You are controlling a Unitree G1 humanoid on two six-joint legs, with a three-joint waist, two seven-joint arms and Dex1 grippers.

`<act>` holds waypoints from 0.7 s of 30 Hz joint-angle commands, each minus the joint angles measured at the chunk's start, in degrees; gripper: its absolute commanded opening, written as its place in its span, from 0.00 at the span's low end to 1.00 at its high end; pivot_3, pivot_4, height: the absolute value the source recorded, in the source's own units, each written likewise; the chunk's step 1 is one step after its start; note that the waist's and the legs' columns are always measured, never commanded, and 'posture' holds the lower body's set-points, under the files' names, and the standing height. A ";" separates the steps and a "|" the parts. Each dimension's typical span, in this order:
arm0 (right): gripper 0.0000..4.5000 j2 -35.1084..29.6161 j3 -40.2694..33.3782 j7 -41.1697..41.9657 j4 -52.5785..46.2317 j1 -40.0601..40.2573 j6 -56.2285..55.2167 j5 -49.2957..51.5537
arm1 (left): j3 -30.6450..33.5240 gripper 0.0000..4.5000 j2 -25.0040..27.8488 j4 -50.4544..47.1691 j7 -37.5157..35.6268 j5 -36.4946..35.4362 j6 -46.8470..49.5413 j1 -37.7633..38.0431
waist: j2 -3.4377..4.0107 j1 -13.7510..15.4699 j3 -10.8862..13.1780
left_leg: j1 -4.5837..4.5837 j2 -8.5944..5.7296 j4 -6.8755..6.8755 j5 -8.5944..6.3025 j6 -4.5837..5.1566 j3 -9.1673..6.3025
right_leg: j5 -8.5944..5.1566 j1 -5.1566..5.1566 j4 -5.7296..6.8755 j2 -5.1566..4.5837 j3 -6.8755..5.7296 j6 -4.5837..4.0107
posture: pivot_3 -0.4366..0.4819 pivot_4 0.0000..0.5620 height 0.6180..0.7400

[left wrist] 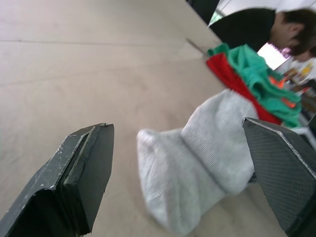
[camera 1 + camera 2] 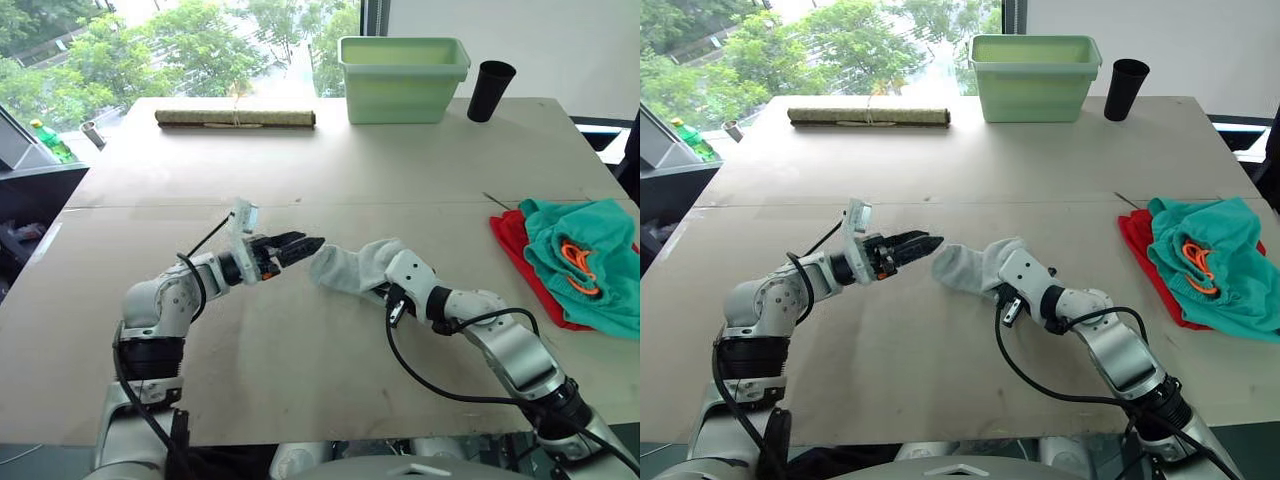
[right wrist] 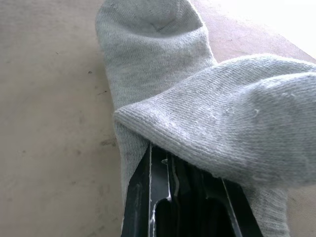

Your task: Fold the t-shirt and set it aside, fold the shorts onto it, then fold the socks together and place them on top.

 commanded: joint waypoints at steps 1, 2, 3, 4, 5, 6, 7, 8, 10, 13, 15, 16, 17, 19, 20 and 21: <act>0.00 -0.17 0.94 0.41 2.72 0.41 0.83 -0.67 | -1.79 0.98 -0.40 -3.16 0.22 1.54 -1.47 0.43 | 0.00 -0.02 0.00 | 0.00 0.00 0.00 0.00 0.00 -0.02 | 0.00 0.00 0.00 0.00 -0.01 0.00 | 0.48 0.27 0.93; 0.00 -0.09 1.03 0.42 2.71 0.36 0.79 -0.68 | -2.00 0.98 -1.03 -3.00 1.53 1.57 -0.30 0.37 | 0.00 -0.02 0.00 | 0.00 0.01 0.00 0.00 0.00 -0.02 | 0.00 0.00 0.00 0.01 -0.01 0.00 | 0.48 0.27 0.93; 0.00 -0.01 1.11 0.46 2.78 0.24 0.73 -0.70 | -2.13 0.98 -1.47 -2.74 2.13 1.33 0.57 0.25 | 0.00 -0.03 0.00 | 0.00 0.01 0.00 0.00 0.00 -0.02 | 0.00 0.00 0.00 0.00 -0.01 0.00 | 0.48 0.27 0.93; 0.00 0.04 1.17 0.48 2.84 0.15 0.68 -0.70 | -2.21 0.98 -1.74 -2.57 2.49 1.18 1.12 0.18 | 0.00 -0.06 0.00 | 0.00 0.01 0.00 0.00 0.00 -0.03 | 0.00 0.00 0.00 0.00 -0.01 0.00 | 0.48 0.27 0.93; 0.00 0.07 1.17 0.50 2.87 0.10 0.66 -0.68 | -2.17 0.98 -2.25 -2.18 3.19 1.19 1.41 -0.04 | 0.00 -0.07 0.00 | 0.00 0.02 0.00 0.00 0.00 -0.03 | 0.00 0.00 0.01 0.01 -0.02 0.00 | 0.48 0.27 0.93; 0.00 0.13 1.17 0.51 3.00 0.01 0.63 -0.67 | -2.09 0.98 -2.59 -1.87 3.59 1.23 1.52 -0.24 | 0.00 -0.08 0.00 | 0.00 0.02 0.00 0.00 0.00 -0.03 | 0.00 -0.01 0.01 0.01 -0.02 0.01 | 0.48 0.27 0.93; 0.00 0.13 1.18 0.53 3.07 -0.04 0.59 -0.69 | -2.01 0.98 -3.00 -1.54 4.04 1.26 1.67 -0.47 | 0.00 -0.08 0.00 | 0.00 0.02 0.00 0.00 0.00 -0.04 | 0.00 -0.01 0.01 0.01 -0.03 0.01 | 0.48 0.27 0.93; 0.00 0.10 1.21 0.56 3.09 -0.07 0.56 -0.73 | -2.14 0.98 -3.33 -1.38 3.96 1.21 1.65 -0.63 | 0.00 -0.07 0.00 | 0.00 0.02 0.00 0.00 0.00 -0.04 | 0.00 -0.01 0.01 0.02 -0.04 0.01 | 0.48 0.27 0.93; 0.00 0.10 1.21 0.57 3.09 -0.13 0.57 -0.75 | -2.94 0.98 -3.45 -1.38 3.04 1.36 1.40 -0.75 | 0.00 -0.08 0.00 | 0.00 0.02 0.01 0.00 0.00 -0.05 | 0.01 0.00 0.02 0.02 -0.04 0.01 | 0.48 0.27 0.93; 0.00 0.06 1.05 0.47 2.85 -0.17 0.82 -0.84 | -2.97 0.93 -4.59 -0.49 1.83 -0.37 2.84 -1.73 | 0.00 -0.08 0.00 | 0.00 0.02 0.01 0.00 0.00 -0.05 | 0.00 0.00 0.01 0.02 -0.04 0.01 | 0.48 0.27 0.93; 0.00 -0.02 0.97 0.37 2.60 -0.18 1.05 -0.92 | -1.38 0.78 -5.74 0.37 0.88 -3.88 5.79 -3.42 | 0.00 -0.08 0.00 | 0.00 0.02 0.01 0.00 0.00 -0.05 | 0.01 0.00 0.01 0.03 -0.07 0.01 | 0.48 0.27 0.93; 0.00 -0.06 0.92 0.29 2.51 -0.14 1.13 -0.97 | -0.39 0.72 -6.49 0.86 0.47 -6.14 7.98 -4.61 | 0.00 -0.07 0.00 | 0.00 0.02 0.02 0.00 0.00 -0.05 | 0.01 0.01 0.01 0.03 -0.09 0.01 | 0.48 0.27 0.93; 0.00 -0.08 0.94 0.23 2.43 -0.08 1.17 -1.03 | 0.06 0.62 -6.99 1.42 0.74 -7.26 9.69 -5.59 | -0.01 -0.05 0.01 | 0.00 0.02 0.03 0.00 0.00 -0.05 | 0.01 0.02 0.02 0.03 -0.12 0.01 | 0.48 0.27 0.93; 0.00 -0.06 1.02 0.07 2.28 0.09 1.26 -1.13 | -0.60 0.42 -7.22 2.04 0.36 -6.83 9.84 -6.64 | -0.01 -0.09 0.01 | -0.02 0.01 0.06 0.01 0.01 -0.13 | 0.00 0.04 0.02 0.05 -0.22 0.02 | 0.48 0.27 0.93; 0.00 -0.05 1.05 -0.02 2.17 0.21 1.31 -1.18 | -1.18 0.32 -7.14 2.27 -0.07 -6.48 9.93 -7.00 | -0.01 -0.12 0.01 | -0.02 0.01 0.06 0.01 0.00 -0.13 | 0.00 0.05 0.02 0.06 -0.28 0.02 | 0.48 0.27 0.93; 0.00 -0.02 1.05 -0.16 2.05 0.31 1.39 -1.20 | -1.60 0.21 -7.25 2.63 -0.32 -6.30 10.03 -7.50 | -0.01 -0.14 0.01 | 0.00 0.01 0.06 0.01 0.00 -0.12 | 0.00 0.06 0.02 0.06 -0.30 0.02 | 0.48 0.27 0.93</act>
